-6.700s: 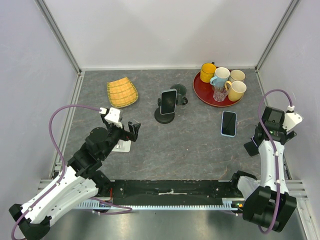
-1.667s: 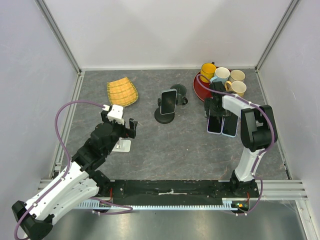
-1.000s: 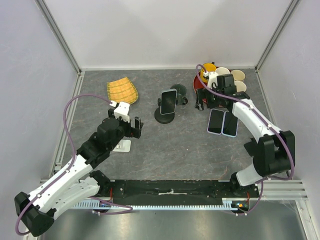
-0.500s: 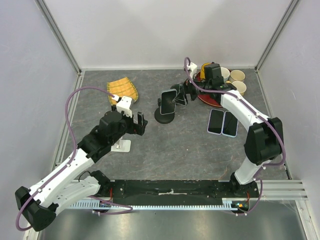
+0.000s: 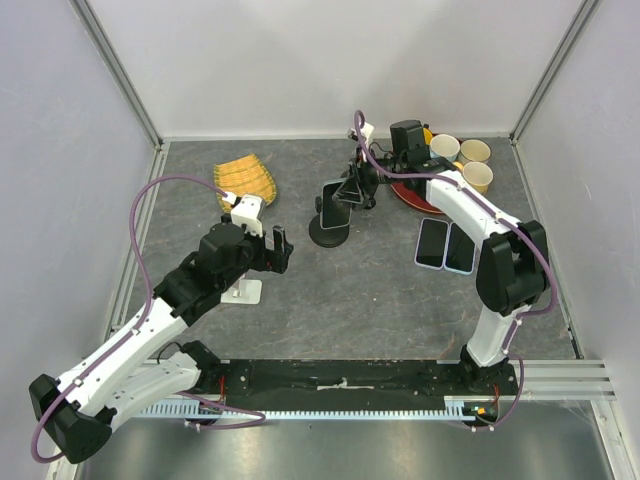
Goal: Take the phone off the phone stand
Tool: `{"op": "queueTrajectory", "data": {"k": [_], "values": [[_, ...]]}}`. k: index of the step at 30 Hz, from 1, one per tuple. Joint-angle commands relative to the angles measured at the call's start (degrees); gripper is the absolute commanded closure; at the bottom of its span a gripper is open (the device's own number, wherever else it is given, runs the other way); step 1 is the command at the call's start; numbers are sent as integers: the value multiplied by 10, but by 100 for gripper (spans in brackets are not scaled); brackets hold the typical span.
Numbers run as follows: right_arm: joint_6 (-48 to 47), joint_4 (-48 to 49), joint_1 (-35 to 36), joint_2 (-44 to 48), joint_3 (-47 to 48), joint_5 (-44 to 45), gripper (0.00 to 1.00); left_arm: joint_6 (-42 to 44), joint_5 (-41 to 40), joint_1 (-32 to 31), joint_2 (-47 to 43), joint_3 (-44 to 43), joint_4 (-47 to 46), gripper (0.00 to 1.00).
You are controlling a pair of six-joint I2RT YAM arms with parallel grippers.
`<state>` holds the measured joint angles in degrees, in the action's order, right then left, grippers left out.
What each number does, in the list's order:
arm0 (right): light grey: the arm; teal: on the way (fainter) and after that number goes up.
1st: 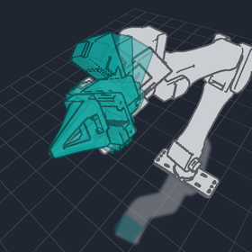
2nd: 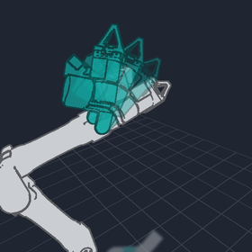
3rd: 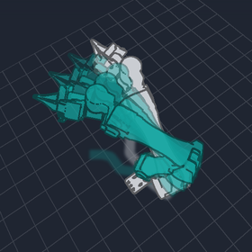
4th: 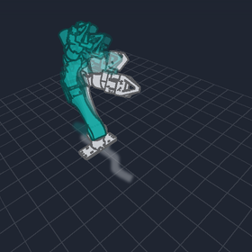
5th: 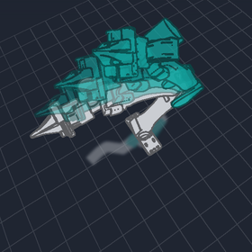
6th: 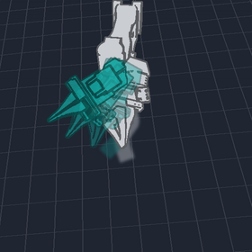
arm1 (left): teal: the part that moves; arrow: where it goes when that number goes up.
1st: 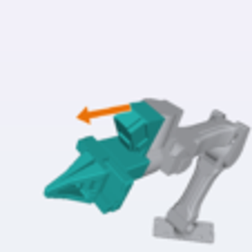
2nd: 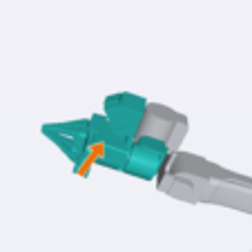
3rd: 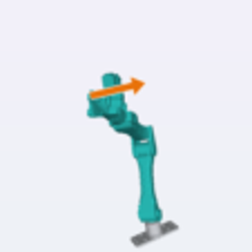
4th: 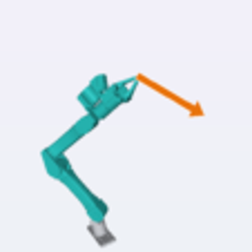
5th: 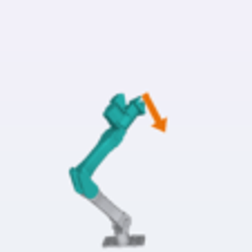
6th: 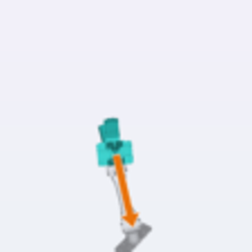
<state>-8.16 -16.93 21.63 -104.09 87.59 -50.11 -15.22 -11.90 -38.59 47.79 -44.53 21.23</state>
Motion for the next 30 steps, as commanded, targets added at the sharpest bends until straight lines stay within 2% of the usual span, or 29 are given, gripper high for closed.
{"op": "queueTrajectory", "data": {"k": [1, 3, 4, 6, 7, 9, 10, 11, 16, 21, 27, 30], "values": [[-15, -1, 8, 11, 15, -24, 58, -22, -9, 3, -3, -27, 1, 5], [-9, 0, 11, 25, 3, -17, 65, -23, -8, 3, -2, -28, 0, 5], [-7, 1, 17, 30, -7, -5, 72, -24, -8, 3, -2, -28, -1, 5], [1, 2, 25, 49, -18, 13, 77, -24, -7, 3, -1, -28, -4, 5], [11, 6, 34, 56, -31, 22, 82, -26, -7, 3, 0, -28, -8, 5], [36, 43, 44, 86, -54, 46, 90, -28, -3, 3, 2, -29, -11, 5], [70, 64, 52, 99, -84, 53, 98, -28, -2, 3, 2, -30, -14, 5], [80, 105, 56, 111, -99, 66, 100, -29, 0, 3, 4, -31, -15, 5], [164, 203, 100, 178, -174, 125, 100, -29, 2, 3, -1, -35, -16, 5], [197, 227, 166, 202, -205, 208, 100, -21, 8, 3, -15, -28, -22, 5], [222, 233, 232, 212, -228, 373, 100, -13, 27, 3, -28, -24, -26, 5], [227, 241, 259, 216, -239, 408, 100, -16, 32, 3, -38, -20, -25, 5]]}}
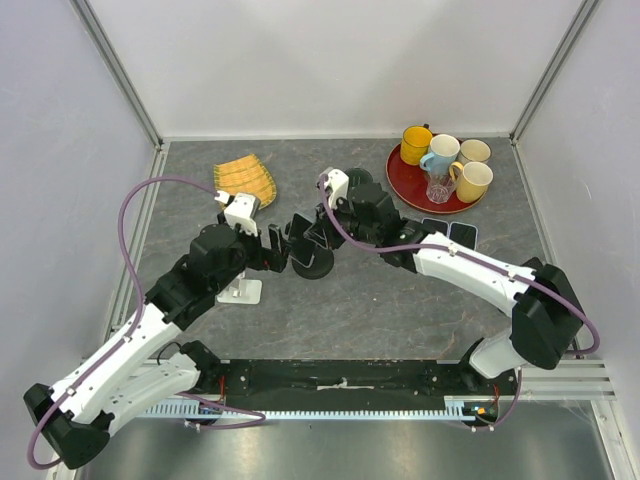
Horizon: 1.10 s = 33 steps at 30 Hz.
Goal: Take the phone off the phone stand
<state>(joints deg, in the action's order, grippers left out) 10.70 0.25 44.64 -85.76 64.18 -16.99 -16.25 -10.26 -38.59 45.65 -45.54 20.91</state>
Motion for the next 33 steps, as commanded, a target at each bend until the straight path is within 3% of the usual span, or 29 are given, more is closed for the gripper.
{"op": "queueTrajectory", "data": {"k": [1, 3, 5, 6, 11, 12, 18, 26, 30, 33], "values": [[41, 71, 33, 34, -8, 85, 100, -5, 20, 3, -22, -9, -23, 5], [40, 73, 43, 33, -9, 94, 96, -7, 23, 3, -28, -3, -22, 5], [39, 71, 49, 31, -7, 104, 83, -8, 24, 3, -38, -1, -21, 5], [37, 71, 52, 31, -6, 104, 70, -9, 25, 3, -40, 2, -19, 5], [29, 58, 53, 38, 11, 109, 41, -9, 29, 3, -45, 1, -16, 5], [26, 52, 52, 40, 21, 115, 31, -10, 30, 3, -45, -2, -16, 5], [-15, -5, 43, 65, 59, 146, 6, -26, 35, 3, -18, -29, -8, 5], [-1, -63, -83, 126, 37, 158, 2, -101, 38, -4, 44, -99, 17, 5], [9, -65, -126, 154, -13, 180, 2, -120, -11, -39, 71, -140, 33, 4], [15, -67, -149, 161, -42, 178, 2, -138, -111, -88, 110, -183, 71, 4]]}}
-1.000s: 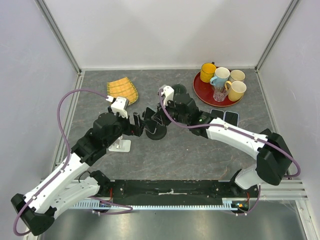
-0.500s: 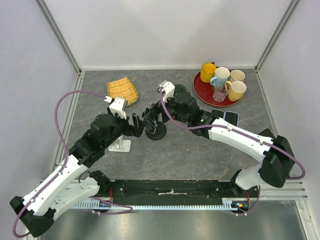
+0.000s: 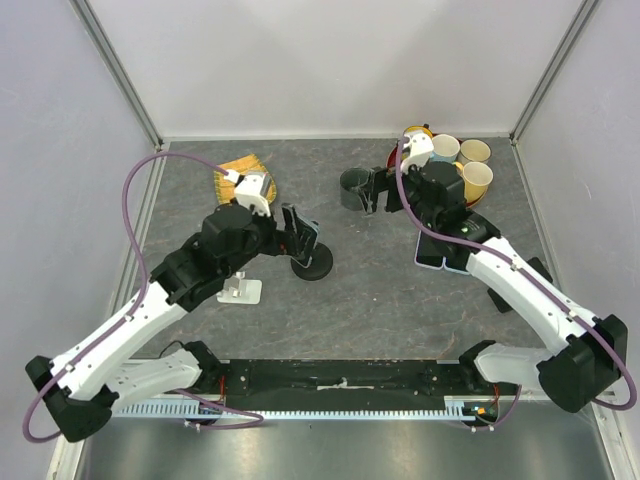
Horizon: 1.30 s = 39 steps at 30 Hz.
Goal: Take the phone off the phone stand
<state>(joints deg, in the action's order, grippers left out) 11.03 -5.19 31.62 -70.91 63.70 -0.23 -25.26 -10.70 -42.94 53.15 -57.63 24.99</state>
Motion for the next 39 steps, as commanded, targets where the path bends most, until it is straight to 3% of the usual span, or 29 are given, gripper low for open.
{"op": "queueTrajectory", "data": {"k": [1, 3, 6, 15, 30, 39], "values": [[18, -12, -23, 15, -45, 6, 2, -52, -132, -70, 46, -73, 54, 4], [22, -11, -31, 16, -62, 4, 2, -68, -207, -93, 80, -103, 79, 3], [22, -10, -31, 12, -81, -21, 2, -81, -259, -117, 121, -134, 110, 3], [20, -3, -33, 2, -120, -44, 2, -90, -311, -135, 203, -189, 149, 4], [15, 18, -33, -20, -138, -66, 2, -128, -355, -145, 304, -251, 236, 5], [22, 32, -33, -19, -152, -78, 2, -129, -343, -145, 304, -243, 240, 20]]}}
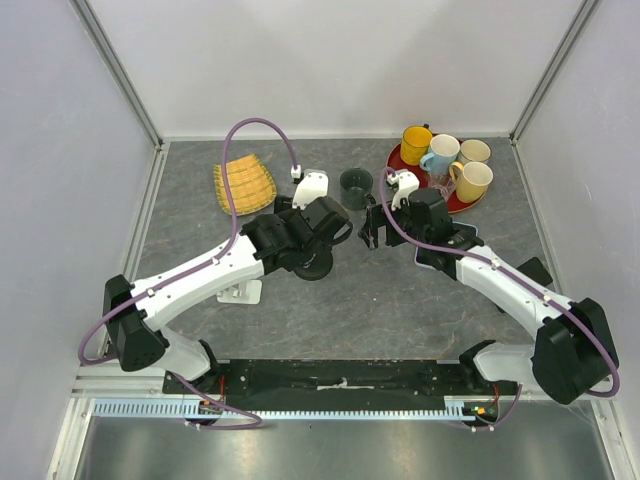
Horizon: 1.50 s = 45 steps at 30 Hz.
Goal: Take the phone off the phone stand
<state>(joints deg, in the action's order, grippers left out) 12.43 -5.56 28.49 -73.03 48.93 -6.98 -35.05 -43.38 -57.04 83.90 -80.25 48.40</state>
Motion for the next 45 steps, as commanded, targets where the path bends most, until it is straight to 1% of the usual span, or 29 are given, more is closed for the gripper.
{"op": "queueTrajectory", "data": {"k": [1, 2, 4, 5, 7, 8, 13, 19, 21, 22, 26, 29, 34, 37, 41, 44, 45], "values": [[8, 35, -2, 4, -5, -12, 2, -34, -15, -4, -4, -15, 5, 21], [8, 35, -2, 4, -7, -13, 2, -34, -14, -4, -4, -14, 5, 23], [6, 36, -2, 8, -8, -17, 2, -34, -9, -4, -9, -13, 5, 30], [4, 38, -2, 7, -9, -22, 2, -33, -7, -4, -10, -12, 3, 31], [4, 41, -2, 10, -9, -29, 2, -21, -2, -4, -20, -6, -7, 37], [4, 43, -2, 9, -11, -37, 2, -13, 7, -4, -23, -3, -15, 38], [6, 48, -2, 10, -13, -55, 2, 42, 41, -4, -52, 32, -82, 54], [7, 52, -2, 11, -16, -77, 2, 112, 77, -3, -94, 75, -137, 65], [7, 51, -2, 10, -17, -85, 2, 134, 97, -3, -108, 89, -166, 67], [7, 66, -2, 10, -18, -97, 2, 150, 103, -3, -119, 102, -174, 67], [12, 97, -1, 9, -31, -138, 2, 190, 142, -2, -144, 128, -198, 68], [4, 115, 4, 11, -37, -173, 2, 194, 139, -1, -149, 131, -189, 67], [-28, 150, 31, 18, -52, -205, 2, 188, 134, -1, -156, 135, -187, 59], [-41, 151, 46, 14, -48, -205, 2, 178, 132, -1, -154, 135, -188, 56], [-34, 158, 47, 6, -41, -191, 2, 162, 129, -1, -151, 135, -188, 50], [-34, 172, 47, 8, -45, -180, 2, 143, 122, -1, -147, 135, -186, 42], [-33, 177, 48, 10, -48, -175, 2, 130, 117, -1, -145, 135, -184, 38]]}}
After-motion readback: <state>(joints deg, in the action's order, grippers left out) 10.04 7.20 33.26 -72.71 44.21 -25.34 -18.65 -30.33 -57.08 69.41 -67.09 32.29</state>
